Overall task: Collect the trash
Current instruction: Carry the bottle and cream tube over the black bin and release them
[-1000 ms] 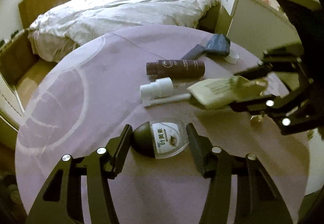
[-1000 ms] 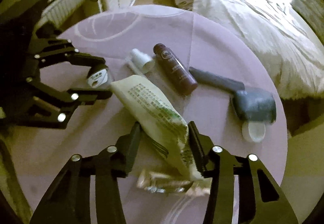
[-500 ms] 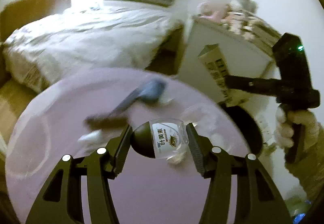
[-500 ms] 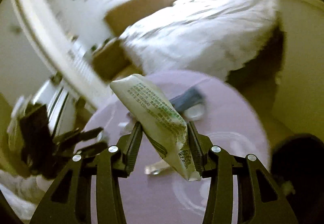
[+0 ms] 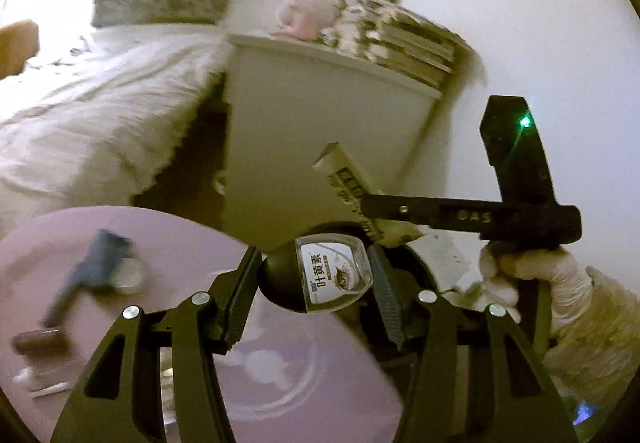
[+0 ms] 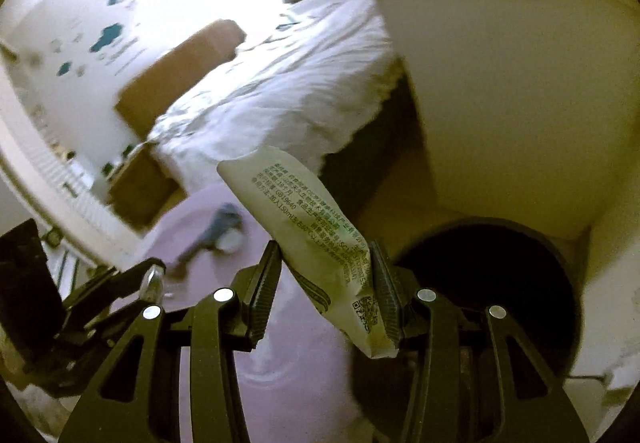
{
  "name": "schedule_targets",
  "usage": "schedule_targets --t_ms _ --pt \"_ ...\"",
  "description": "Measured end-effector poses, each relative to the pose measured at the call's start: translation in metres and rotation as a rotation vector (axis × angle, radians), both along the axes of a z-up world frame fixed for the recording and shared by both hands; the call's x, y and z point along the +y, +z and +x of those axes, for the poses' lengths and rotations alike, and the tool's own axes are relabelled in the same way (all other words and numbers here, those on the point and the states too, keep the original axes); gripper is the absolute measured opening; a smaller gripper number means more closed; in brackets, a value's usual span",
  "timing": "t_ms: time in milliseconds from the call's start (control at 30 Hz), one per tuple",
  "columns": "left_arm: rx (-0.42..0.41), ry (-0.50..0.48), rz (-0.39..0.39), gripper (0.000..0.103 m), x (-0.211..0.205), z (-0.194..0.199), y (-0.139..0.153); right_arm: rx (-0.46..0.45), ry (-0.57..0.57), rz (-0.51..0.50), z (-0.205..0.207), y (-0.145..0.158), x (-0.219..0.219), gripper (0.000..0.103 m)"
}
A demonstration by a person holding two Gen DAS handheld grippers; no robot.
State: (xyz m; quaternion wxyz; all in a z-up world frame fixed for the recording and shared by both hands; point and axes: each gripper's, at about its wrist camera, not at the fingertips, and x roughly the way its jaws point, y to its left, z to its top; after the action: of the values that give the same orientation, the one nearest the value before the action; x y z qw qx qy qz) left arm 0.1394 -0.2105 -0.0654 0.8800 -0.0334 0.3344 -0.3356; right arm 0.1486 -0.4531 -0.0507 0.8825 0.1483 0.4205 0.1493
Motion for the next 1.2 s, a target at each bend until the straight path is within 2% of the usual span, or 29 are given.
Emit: schedule_targets --t_ms 167,433,633,833,900,967,1000,1200 --pt "0.088 -0.074 -0.011 0.054 -0.041 0.023 -0.027 0.056 -0.104 0.002 0.003 -0.032 -0.039 0.046" --pt "0.177 -0.120 0.013 0.054 -0.079 0.041 -0.060 0.145 -0.225 -0.010 0.009 -0.080 -0.083 0.046" --pt "0.222 -0.135 0.021 0.054 -0.096 0.045 -0.076 0.175 -0.263 -0.010 0.014 -0.095 -0.097 0.046" --pt "0.234 -0.137 0.040 0.056 -0.110 0.049 -0.075 0.206 -0.288 -0.006 0.016 -0.104 -0.100 0.050" --pt "0.223 -0.137 0.048 0.062 -0.112 0.049 -0.072 0.217 -0.295 0.005 0.014 -0.105 -0.101 0.055" --pt "0.205 -0.131 0.043 0.079 -0.109 0.046 -0.068 0.222 -0.304 0.000 0.012 -0.105 -0.101 0.063" --pt "0.190 -0.127 0.037 0.079 -0.107 0.044 -0.064 0.219 -0.306 -0.001 0.011 -0.103 -0.101 0.067" --pt "0.170 -0.108 0.008 0.079 -0.084 0.034 -0.048 0.193 -0.275 -0.006 0.007 -0.087 -0.082 0.068"
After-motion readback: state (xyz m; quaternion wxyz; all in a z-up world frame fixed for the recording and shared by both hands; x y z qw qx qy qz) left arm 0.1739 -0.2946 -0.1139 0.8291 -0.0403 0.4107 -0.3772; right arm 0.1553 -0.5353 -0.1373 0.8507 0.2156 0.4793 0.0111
